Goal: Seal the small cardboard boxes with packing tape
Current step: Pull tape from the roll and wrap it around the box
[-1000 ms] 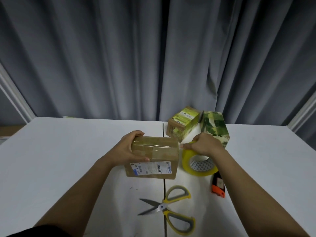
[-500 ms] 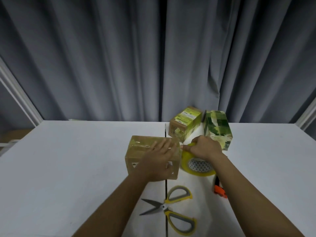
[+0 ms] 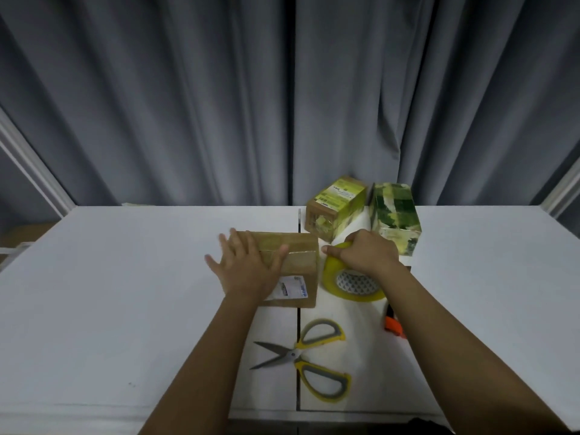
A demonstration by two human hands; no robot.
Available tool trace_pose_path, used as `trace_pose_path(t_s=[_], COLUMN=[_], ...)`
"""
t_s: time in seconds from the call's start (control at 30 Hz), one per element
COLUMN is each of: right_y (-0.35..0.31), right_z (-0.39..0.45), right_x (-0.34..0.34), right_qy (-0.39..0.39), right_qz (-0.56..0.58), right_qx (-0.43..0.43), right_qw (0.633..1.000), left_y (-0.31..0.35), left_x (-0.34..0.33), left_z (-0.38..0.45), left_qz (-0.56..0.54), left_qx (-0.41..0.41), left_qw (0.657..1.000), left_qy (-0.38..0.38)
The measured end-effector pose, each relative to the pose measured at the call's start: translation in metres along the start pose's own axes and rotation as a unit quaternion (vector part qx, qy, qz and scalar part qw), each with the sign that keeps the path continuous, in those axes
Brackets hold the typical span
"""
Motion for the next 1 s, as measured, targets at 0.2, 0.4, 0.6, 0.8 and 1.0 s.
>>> trace_pose_path(t_s=[0.2,0.4,0.6,0.8,1.0], right_y=[-0.004,-0.002,-0.024,-0.061,-0.101], right_z=[-0.004,-0.029,-0.061,-0.069,-0.096], right_x=[-0.001,-0.008,-0.010,-0.020,-0.068], right_qy=[-0.015,-0.126,-0.146,-0.139,-0.213], right_qz=[-0.016,0.250,0.436,0.577,0.644], right_qx=[0.004,0.089,0.141,0.078,0.026], right_qw=[1.000,0.956,0.877,0.801,0.734], left_y=[-0.003,-0.009,-0.001,0.007,-0.022], left_x=[-0.006,-0.010,0.014,0.037,0.044], left_z=[0.011,0.041,0.078,0.091,0.056], left_qz=[0.004,0.014,0.008,-0.023,-0.225], left_qx=[0.059,-0.041,-0.151,-0.187,-0.174], left_qw=[0.996,0.990,0.986,0.982,0.958], left_qy=[-0.070,-0.133,-0.065,0.006,-0.023])
Point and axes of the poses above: each hand's wrist, its own z-axis towards the middle knuckle, its own x-axis out of the back of the hand, y = z × x, the point moved 10 cm from there along z, towards the middle knuckle, and after that the axes turned 3 degrees about -z, right-handed, at the moved point
